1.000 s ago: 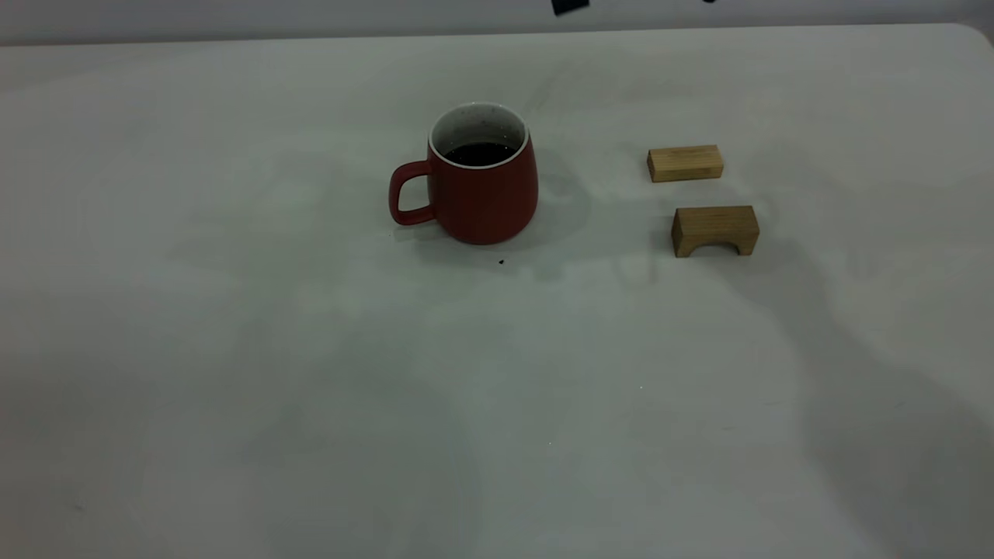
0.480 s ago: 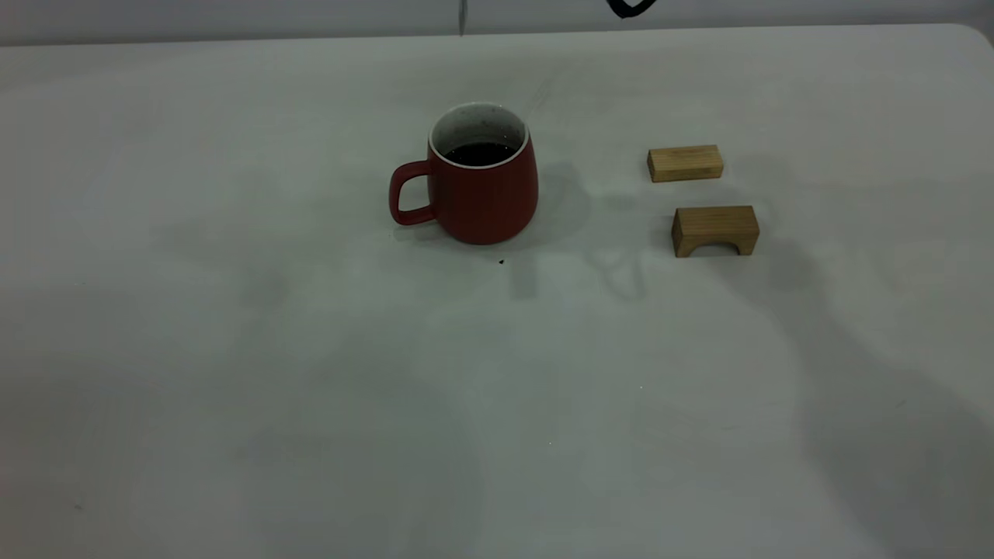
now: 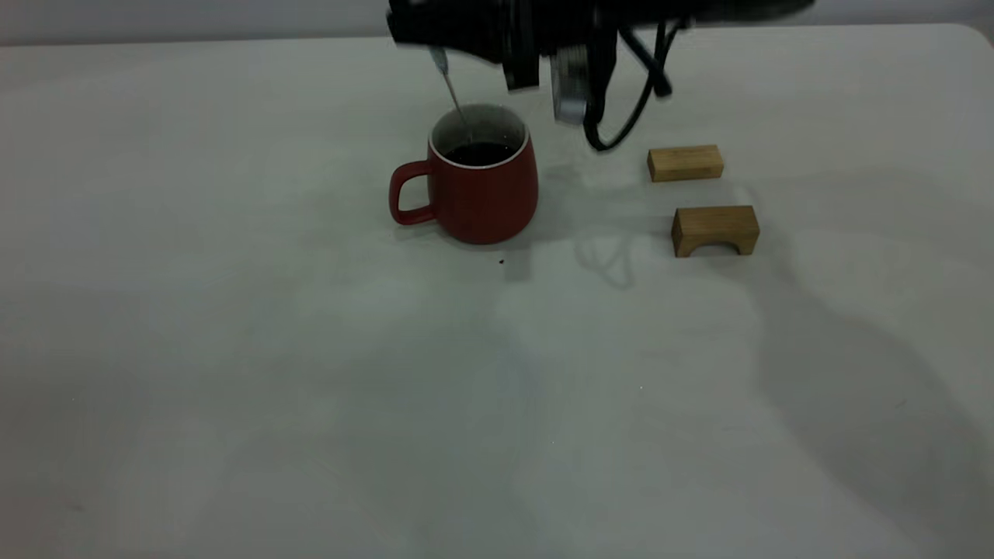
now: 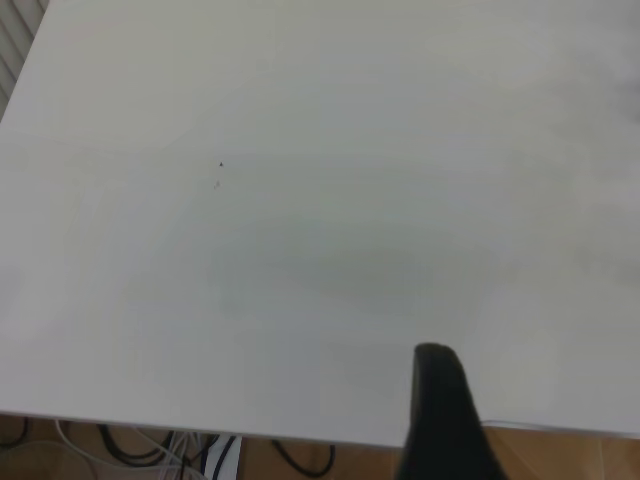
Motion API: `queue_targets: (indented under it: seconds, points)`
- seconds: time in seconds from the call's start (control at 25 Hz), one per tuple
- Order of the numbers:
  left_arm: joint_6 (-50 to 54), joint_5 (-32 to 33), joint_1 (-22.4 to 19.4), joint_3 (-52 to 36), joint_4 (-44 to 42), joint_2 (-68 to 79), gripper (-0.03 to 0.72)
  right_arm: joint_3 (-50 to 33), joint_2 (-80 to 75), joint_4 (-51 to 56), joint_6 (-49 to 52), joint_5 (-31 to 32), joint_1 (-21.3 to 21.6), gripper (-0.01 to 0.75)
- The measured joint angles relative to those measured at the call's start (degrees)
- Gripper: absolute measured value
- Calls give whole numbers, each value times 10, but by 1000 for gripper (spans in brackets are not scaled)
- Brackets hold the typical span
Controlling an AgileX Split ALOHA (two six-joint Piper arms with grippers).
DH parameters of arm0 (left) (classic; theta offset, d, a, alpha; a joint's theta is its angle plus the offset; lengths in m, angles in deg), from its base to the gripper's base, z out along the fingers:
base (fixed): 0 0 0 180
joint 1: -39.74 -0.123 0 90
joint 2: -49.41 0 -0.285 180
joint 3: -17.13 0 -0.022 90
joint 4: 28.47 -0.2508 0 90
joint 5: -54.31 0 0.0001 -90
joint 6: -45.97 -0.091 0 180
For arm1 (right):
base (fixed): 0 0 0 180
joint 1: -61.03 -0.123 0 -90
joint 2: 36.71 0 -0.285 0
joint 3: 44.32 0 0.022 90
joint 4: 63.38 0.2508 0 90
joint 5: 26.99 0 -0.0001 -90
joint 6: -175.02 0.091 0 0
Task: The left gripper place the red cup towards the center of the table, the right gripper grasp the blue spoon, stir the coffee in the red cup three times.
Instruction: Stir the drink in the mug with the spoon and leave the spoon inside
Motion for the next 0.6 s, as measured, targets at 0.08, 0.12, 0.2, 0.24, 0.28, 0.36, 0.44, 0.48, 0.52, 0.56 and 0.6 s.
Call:
queue_targets:
  seconds: [0.08, 0.12, 0.2, 0.24, 0.28, 0.36, 0.44, 0.48, 0.52, 0.56, 0.6]
  points:
    - [0, 0, 0, 0, 0, 0, 551, 0, -18, -1, 0, 0, 6, 136]
    - [0, 0, 0, 0, 0, 0, 551, 0, -26, -1, 0, -1, 9, 136]
    - [0, 0, 0, 0, 0, 0, 551, 0, -32, -1, 0, -5, 12, 136]
    - [0, 0, 0, 0, 0, 0, 551, 0, -33, -1, 0, -6, 12, 136]
    - [0, 0, 0, 0, 0, 0, 551, 1, -33, 0, 0, -6, 11, 136]
    - [0, 0, 0, 0, 0, 0, 551, 8, -34, 1, 0, -6, 6, 136]
    - [0, 0, 0, 0, 0, 0, 551, 29, -44, 1, 0, -5, -3, 136]
    - [0, 0, 0, 0, 0, 0, 551, 45, -53, 1, 0, -5, -6, 136]
    - [0, 0, 0, 0, 0, 0, 551, 59, -62, 1, 0, -5, -10, 136]
    - [0, 0, 0, 0, 0, 0, 551, 76, -71, 1, 0, -5, -11, 136]
    - [0, 0, 0, 0, 0, 0, 551, 88, -76, 1, 0, -5, -11, 136]
